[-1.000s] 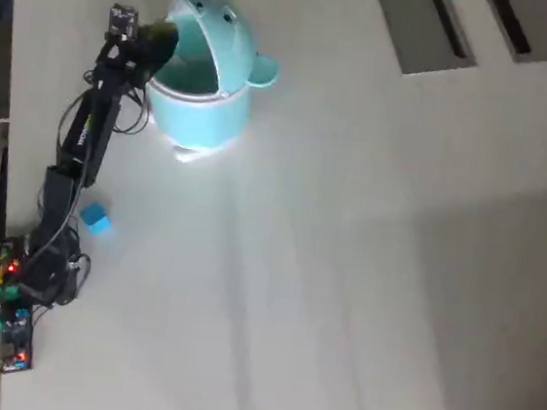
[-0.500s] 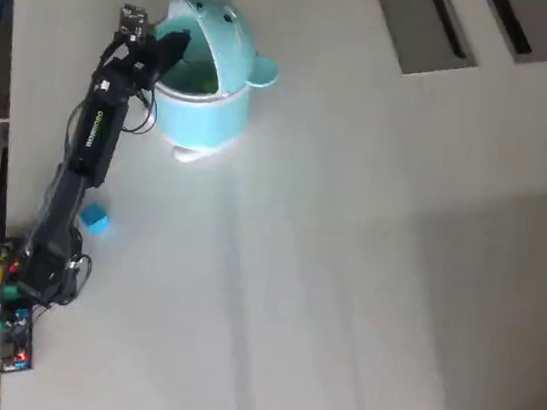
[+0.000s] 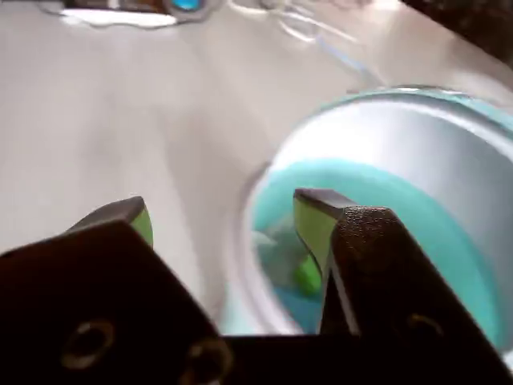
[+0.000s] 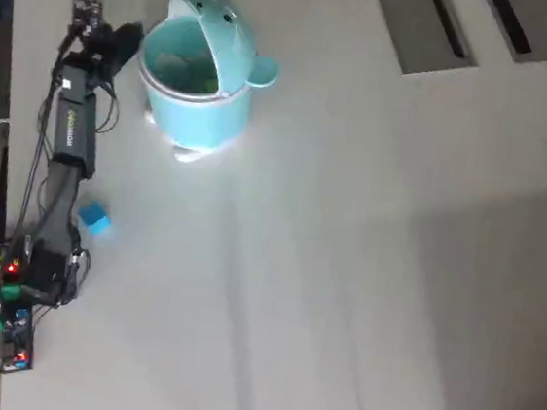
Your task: Grasp RGB lego blocks and put them in the bin one by one.
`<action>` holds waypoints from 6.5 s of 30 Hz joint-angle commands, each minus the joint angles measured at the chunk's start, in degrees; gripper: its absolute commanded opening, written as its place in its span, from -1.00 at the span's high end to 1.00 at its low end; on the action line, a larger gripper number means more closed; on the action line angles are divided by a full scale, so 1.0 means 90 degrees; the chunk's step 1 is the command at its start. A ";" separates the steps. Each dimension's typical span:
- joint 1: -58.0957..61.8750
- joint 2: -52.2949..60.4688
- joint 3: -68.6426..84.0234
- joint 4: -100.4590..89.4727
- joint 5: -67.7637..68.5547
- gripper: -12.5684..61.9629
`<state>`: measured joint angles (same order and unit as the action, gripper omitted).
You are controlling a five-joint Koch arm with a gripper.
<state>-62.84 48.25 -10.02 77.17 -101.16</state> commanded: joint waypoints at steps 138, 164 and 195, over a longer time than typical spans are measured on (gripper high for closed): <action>0.0313 0.4766 0.8135 -0.5439 0.0596 0.33; 0.1211 0.1660 0.4492 -0.5215 0.0186 -0.07; 0.1055 0.6191 0.8154 -0.1953 0.0537 -0.20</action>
<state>-53.26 99.84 64.78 60.12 -96.68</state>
